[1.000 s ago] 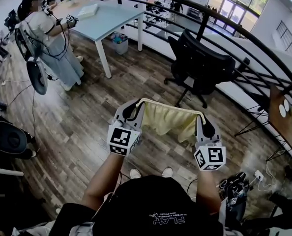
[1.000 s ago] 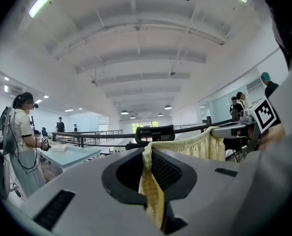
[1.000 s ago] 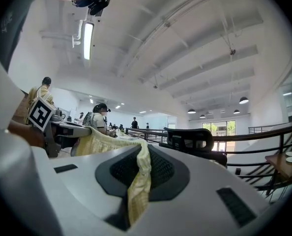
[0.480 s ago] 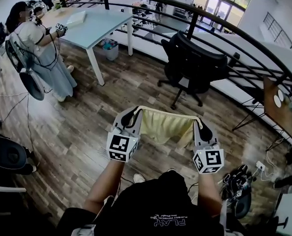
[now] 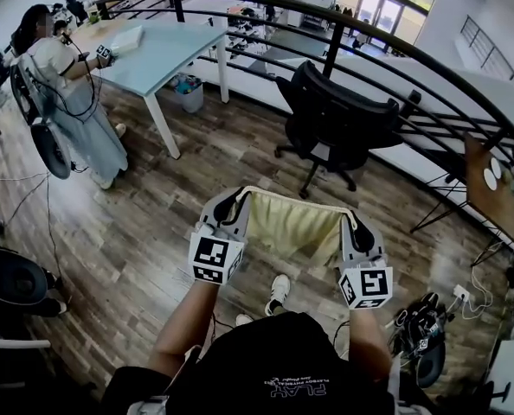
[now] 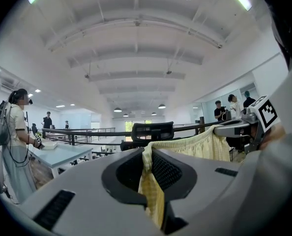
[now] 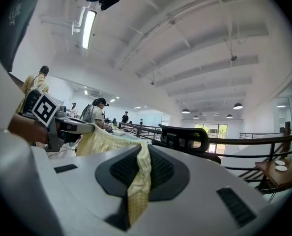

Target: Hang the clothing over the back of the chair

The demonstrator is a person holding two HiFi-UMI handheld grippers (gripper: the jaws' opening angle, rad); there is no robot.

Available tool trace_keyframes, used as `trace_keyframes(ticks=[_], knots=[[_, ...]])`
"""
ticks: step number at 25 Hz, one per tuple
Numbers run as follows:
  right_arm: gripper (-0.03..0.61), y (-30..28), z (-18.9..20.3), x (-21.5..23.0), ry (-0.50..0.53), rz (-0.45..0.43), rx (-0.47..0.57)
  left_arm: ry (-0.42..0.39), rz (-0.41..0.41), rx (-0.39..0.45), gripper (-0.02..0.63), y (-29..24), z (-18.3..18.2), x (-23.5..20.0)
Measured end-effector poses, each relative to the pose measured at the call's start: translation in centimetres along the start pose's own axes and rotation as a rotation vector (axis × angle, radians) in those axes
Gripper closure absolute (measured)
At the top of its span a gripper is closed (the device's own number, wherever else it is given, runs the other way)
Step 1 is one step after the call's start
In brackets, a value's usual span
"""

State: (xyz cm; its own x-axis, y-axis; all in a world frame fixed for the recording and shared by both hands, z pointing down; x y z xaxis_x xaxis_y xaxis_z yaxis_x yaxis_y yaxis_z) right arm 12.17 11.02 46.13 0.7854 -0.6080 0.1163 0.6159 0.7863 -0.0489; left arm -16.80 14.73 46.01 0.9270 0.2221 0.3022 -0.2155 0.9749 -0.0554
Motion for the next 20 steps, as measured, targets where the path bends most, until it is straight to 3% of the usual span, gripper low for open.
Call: trace_keyframes(ticks=[11, 20], knots=[[0.537, -5.3, -2.4, 5.1, 0.022, 0.019, 0.025, -0.052, 0.031, 0.021, 0.571, -8.1, -1.8, -1.6], [0.537, -7.9, -5.1, 9.0, 0.036, 0.034, 0.080, -0.118, 0.038, 0.075, 0.571, -13.8, -5.2, -2.8]])
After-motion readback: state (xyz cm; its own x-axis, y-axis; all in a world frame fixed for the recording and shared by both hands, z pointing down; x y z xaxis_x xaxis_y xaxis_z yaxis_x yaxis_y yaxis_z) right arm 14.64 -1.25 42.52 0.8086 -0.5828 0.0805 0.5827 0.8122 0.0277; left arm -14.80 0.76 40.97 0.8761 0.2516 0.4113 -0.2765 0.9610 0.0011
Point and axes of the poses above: the fingertips, and each gripper's own axes: y backward along the fingers, x to its right, z out of its underside, the point moved 8 cm from there along y, backward along the fingers, and after that the axes turned 15 degrees about -y, right-handed, at the moved point
